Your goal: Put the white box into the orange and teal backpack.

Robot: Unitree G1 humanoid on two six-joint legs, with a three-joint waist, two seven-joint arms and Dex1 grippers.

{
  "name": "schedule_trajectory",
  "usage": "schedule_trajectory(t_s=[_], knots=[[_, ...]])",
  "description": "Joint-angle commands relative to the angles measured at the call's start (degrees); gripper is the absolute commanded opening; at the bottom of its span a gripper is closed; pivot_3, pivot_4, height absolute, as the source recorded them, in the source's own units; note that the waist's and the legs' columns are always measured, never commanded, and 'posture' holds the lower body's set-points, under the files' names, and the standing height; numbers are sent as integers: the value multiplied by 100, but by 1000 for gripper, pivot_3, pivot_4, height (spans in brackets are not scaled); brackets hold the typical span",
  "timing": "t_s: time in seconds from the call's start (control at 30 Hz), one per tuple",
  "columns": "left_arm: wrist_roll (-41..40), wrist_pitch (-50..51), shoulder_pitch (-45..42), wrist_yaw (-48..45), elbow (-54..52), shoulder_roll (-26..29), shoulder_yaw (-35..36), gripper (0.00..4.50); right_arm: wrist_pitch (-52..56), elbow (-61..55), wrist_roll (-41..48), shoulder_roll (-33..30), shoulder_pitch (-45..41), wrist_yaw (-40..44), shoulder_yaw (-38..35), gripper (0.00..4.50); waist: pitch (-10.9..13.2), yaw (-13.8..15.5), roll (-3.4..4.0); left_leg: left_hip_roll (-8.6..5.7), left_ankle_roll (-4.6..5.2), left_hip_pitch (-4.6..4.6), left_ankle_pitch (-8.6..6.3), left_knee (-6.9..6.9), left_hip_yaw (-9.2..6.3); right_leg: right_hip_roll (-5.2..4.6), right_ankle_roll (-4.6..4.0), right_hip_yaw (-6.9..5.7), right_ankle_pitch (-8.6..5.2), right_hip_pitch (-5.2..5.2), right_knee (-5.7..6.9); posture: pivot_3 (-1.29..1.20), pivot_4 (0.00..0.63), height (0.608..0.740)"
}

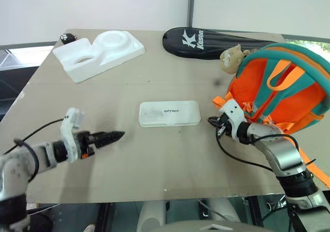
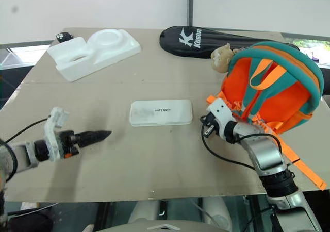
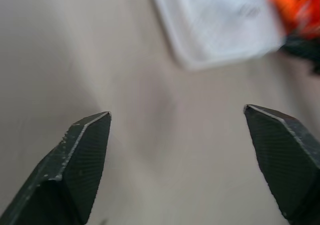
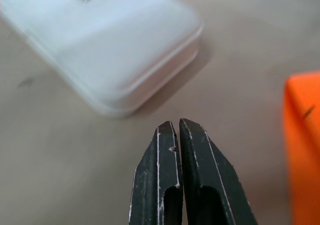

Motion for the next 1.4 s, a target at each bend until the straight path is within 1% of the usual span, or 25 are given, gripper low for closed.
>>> schedule_trajectory(t_s=[0.03, 0.13, 0.3, 0.4, 0.5, 0.63, 0.83, 0.87, 0.9, 0.93, 1.03, 1.1, 1.17, 1.2, 1.23, 1.3, 1.33, 1.4], knots=[[2, 195, -492, 52, 480, -18, -380, 4091, -159, 259, -258, 18, -264, -161, 29, 0, -1, -9, -1, 0, 0, 0, 0, 0, 1, 0, 0, 1, 0, 1, 0, 0, 150, 740], [430, -112, -1158, 161, 994, -202, -1069, 4091, -157, 553, -579, -23, -541, -251, 196, 0, 1, 11, 0, -4, -1, -10, -1, -3, -1, -1, 19, 2, 12, -1, 0, 0, 150, 740], [899, -566, -1784, -129, 1611, -462, -1954, 4091, -232, 963, -794, 24, -836, -94, 457, 0, 1, 25, 1, -5, -2, -30, 0, -9, 0, -1, 20, 3, 13, -19, 0, 0, 150, 740], [922, -631, -2157, -368, 2034, -781, -2164, 4091, -455, 1343, -832, 301, -1048, 87, 695, 0, -1, 24, 2, -6, -2, -27, 0, -8, 2, -1, 20, 4, 13, -19, 2, 0, 150, 740], [803, -432, -2327, -520, 2187, -932, -2110, 4091, -700, 1495, -840, 492, -1171, 285, 834, 0, -1, -1, 2, -6, -2, -26, 0, -6, -1, 2, 20, 5, 14, -18, 8, 0, 150, 740], [697, -201, -2206, -597, 2047, -988, -2039, 4091, -992, 1670, -920, 688, -1249, 231, 770, 0, -2, -46, 1, -6, -2, -26, 0, -2, -1, 1, 22, 6, 14, -17, 11, 0, 150, 740], [437, 147, -2045, -269, 1820, -1298, -1447, 4091, -989, 1580, -895, 778, -1158, 200, 613, 0, -1, -61, 1, -5, -2, -29, 0, -4, -4, 0, 21, 4, 14, -18, 10, 0, 150, 740], [399, 193, -1994, -197, 1759, -1340, -1341, 3710, -987, 1525, -875, 785, -1117, 182, 575, 0, -1, -61, 1, -5, -2, -29, 0, -4, -4, -1, 22, 4, 14, -18, 11, 0, 150, 740], [372, 211, -1931, -125, 1691, -1369, -1251, 3588, -1006, 1446, -861, 779, -1065, 150, 530, 0, -1, -61, 1, -5, -2, -29, 0, -4, -4, -1, 22, 4, 14, -18, 11, 0, 150, 740], [361, 221, -1882, -38, 1636, -1403, -1163, 3282, -1046, 1349, -834, 775, -1006, 118, 467, 0, -1, -61, 1, -6, -2, -29, 0, -4, -4, -1, 22, 5, 14, -18, 11, 0, 150, 740], [249, 295, -1804, 150, 1527, -1497, -895, 1828, -852, 863, -625, 756, -772, 59, 165, 0, -1, -44, -1, -6, -2, -33, 0, -4, -9, -2, 22, 0, 14, -18, 11, 0, 150, 740], [149, 340, -1767, 251, 1470, -1528, -749, 1139, -433, 297, -313, 649, -545, 156, -107, 0, -1, -47, 0, -6, -2, -33, 0, -2, -10, -3, 22, -2, 14, -18, 11, 0, 150, 740], [44, 384, -1746, 339, 1412, -1554, -621, 1040, 51, -510, 75, 492, -255, 191, -513, 0, 0, -37, 1, -7, -2, -31, 0, -2, -12, -4, 22, 1, 15, -18, 14, 0, 150, 740], [-9, 410, -1741, 390, 1382, -1577, -562, 990, 328, -898, 276, 405, -130, 182, -723, 497, 0, -36, 1, -7, -2, -31, 0, -2, -14, -5, 22, 1, 15, -18, 15, 0, 150, 740], [-58, 425, -1741, 436, 1359, -1598, -510, 987, 571, -1293, 463, 273, 3, 210, -896, 770, 0, -34, 1, -7, -2, -32, 0, -2, -16, -5, 22, 0, 15, -18, 15, 0, 150, 740], [-168, 426, -1784, 526, 1352, -1657, -361, 987, 1129, -2219, 1181, 176, 289, 211, -1485, 1651, -1, -25, -1, -7, -2, -32, 0, -2, -16, -5, 22, 0, 15, -18, 14, 0, 150, 740], [-224, 435, -1823, 573, 1361, -1683, -281, 987, 1422, -2637, 1512, 119, 399, 169, -1781, 2198, -1, -20, 0, -7, -2, -31, 0, -2, -15, -4, 22, -1, 14, -18, 15, 0, 150, 740], [-336, 418, -1864, 619, 1358, -1728, -173, 987, 1949, -3288, 2065, 90, 598, -42, -2341, 3138, -1, -26, 0, -6, -2, -29, 0, -3, -16, -1, 21, -2, 14, -17, 15, 0, 150, 740]])
